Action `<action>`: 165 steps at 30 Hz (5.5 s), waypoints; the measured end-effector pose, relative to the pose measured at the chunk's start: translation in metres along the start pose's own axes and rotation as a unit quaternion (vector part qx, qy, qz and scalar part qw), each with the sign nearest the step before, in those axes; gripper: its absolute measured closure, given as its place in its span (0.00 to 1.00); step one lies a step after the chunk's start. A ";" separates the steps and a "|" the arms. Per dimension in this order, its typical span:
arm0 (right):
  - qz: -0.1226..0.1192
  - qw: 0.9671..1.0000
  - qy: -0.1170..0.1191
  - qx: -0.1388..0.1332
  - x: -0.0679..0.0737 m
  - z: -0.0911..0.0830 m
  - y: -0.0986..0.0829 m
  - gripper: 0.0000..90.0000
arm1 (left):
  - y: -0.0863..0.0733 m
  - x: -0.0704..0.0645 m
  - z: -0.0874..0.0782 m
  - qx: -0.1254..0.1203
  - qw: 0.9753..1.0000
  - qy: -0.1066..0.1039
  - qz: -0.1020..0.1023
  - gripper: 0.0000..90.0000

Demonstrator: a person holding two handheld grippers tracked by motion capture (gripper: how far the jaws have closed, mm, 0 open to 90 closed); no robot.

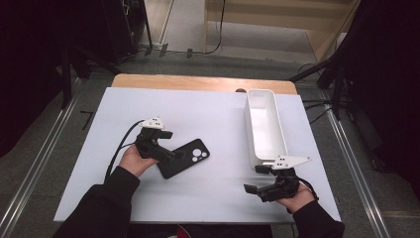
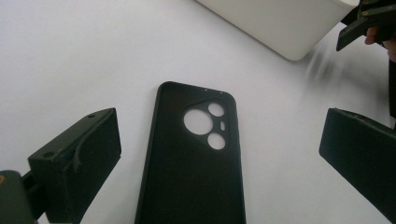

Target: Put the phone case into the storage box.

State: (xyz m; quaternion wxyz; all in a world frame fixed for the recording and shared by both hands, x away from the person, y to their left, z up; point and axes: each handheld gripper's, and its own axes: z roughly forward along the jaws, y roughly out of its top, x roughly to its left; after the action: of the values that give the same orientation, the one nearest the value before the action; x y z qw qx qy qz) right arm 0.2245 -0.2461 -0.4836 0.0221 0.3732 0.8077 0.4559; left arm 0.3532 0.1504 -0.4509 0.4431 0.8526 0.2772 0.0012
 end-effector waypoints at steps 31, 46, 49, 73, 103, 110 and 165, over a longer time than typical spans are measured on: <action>-0.003 1.000 0.000 0.002 0.000 0.000 0.000 0.13 | -0.023 -0.003 0.025 0.028 0.999 0.032 0.027 0.00; -0.004 1.000 0.000 0.004 0.001 0.001 0.000 0.13 | -0.036 -0.005 0.041 0.049 0.998 0.034 0.033 0.00; -0.002 1.000 0.000 0.004 0.001 0.000 0.000 0.13 | -0.039 -0.007 0.045 0.058 0.997 0.035 0.040 0.00; -0.006 1.000 0.002 0.011 0.002 0.003 -0.001 0.13 | -0.044 -0.020 0.055 0.087 0.987 0.091 0.097 0.00; -0.006 1.000 -0.001 0.006 0.002 0.001 0.000 0.13 | -0.040 -0.016 0.047 0.079 0.990 0.089 0.077 0.15; -0.010 1.000 -0.002 -0.002 0.003 0.000 0.001 0.13 | -0.037 -0.016 0.043 0.069 0.992 0.081 0.070 0.15; 0.045 0.998 -0.034 -0.034 0.027 0.005 0.047 0.13 | -0.019 -0.054 0.009 -0.085 0.989 0.117 -0.012 0.15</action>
State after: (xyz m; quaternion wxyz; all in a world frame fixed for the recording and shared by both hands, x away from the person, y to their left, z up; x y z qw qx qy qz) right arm 0.2346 -0.2116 -0.4430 0.0418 0.4232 0.7731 0.4707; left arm 0.3009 0.1262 -0.4575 0.4785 0.8024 0.3362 0.1195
